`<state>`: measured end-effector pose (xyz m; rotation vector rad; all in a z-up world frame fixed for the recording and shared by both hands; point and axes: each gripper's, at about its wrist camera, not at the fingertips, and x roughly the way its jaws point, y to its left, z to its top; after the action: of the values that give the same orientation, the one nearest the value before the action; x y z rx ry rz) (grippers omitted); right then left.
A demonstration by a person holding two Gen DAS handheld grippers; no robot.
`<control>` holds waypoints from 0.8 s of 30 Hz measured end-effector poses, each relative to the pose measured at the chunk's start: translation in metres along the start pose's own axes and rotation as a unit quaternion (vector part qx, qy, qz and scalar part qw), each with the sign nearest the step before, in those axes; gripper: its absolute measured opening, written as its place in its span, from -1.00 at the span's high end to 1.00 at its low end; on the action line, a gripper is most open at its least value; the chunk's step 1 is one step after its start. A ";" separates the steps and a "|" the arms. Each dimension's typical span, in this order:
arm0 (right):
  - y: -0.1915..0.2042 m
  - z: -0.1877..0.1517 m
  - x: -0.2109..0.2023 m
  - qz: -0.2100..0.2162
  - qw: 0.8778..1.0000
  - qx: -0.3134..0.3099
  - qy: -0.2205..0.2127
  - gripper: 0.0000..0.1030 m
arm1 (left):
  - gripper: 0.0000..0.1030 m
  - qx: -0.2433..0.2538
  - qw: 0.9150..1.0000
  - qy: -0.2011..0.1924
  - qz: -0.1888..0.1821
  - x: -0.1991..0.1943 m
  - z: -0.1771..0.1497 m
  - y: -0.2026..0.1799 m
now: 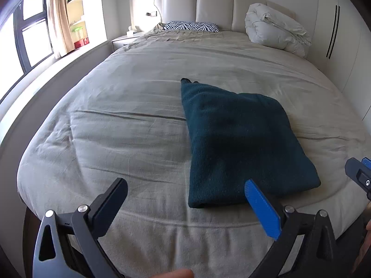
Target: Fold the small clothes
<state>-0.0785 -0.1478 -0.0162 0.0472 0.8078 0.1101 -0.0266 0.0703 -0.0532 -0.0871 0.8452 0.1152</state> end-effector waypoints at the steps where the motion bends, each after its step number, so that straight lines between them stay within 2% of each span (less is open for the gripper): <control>1: 0.001 -0.001 0.002 -0.001 1.000 -0.002 0.001 -1.00 | -1.00 0.001 1.000 0.001 -0.001 0.000 0.000 -0.001; 24: 0.007 -0.008 0.013 0.000 1.000 -0.006 0.018 -1.00 | -1.00 -0.005 1.000 0.016 -0.006 0.008 -0.005 0.001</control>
<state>-0.0761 -0.1395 -0.0310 0.0344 0.8420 0.1163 -0.0254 0.0712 -0.0629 -0.1041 0.8769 0.1061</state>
